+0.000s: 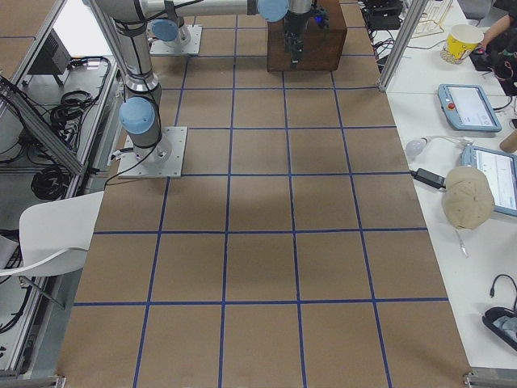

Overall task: Open drawer and put corn inside
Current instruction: 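Move the left gripper down toward the white drawer handle on the cabinet side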

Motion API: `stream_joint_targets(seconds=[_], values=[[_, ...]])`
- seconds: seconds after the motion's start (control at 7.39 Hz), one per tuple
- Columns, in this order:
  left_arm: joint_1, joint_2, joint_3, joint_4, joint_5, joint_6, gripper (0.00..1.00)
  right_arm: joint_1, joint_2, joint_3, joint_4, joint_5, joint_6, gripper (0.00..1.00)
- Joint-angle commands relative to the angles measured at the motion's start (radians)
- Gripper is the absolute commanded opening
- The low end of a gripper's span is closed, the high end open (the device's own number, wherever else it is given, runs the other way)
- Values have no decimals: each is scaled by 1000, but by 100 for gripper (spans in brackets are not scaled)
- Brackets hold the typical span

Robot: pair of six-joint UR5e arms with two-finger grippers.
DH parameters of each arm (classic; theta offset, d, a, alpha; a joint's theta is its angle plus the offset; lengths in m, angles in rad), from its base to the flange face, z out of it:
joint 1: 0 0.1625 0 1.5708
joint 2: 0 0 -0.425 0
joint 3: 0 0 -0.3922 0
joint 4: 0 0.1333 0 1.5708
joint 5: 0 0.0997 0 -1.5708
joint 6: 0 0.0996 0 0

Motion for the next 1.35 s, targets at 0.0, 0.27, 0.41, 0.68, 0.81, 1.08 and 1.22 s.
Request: stream_joint_targets(seconds=[0.0, 0.27, 0.41, 0.68, 0.81, 1.08, 1.22], values=[[-1, -19, 39, -59, 1, -30, 100, 0, 0, 0, 1, 0, 0, 100], [-1, -16, 31, -62, 7, -55, 100, 0, 0, 0, 1, 0, 0, 100], [-3, -16, 21, -62, -1, -55, 100, 0, 0, 0, 1, 0, 0, 100], [-1, -16, 1, -48, -4, -53, 100, 0, 0, 0, 0, 0, 0, 100], [0, -18, 4, -54, -4, -55, 100, 0, 0, 0, 1, 0, 0, 100], [8, -27, 19, -59, 5, -79, 100, 0, 0, 0, 1, 0, 0, 100], [10, -27, 19, -68, 5, -85, 100, 0, 0, 0, 1, 0, 0, 100]])
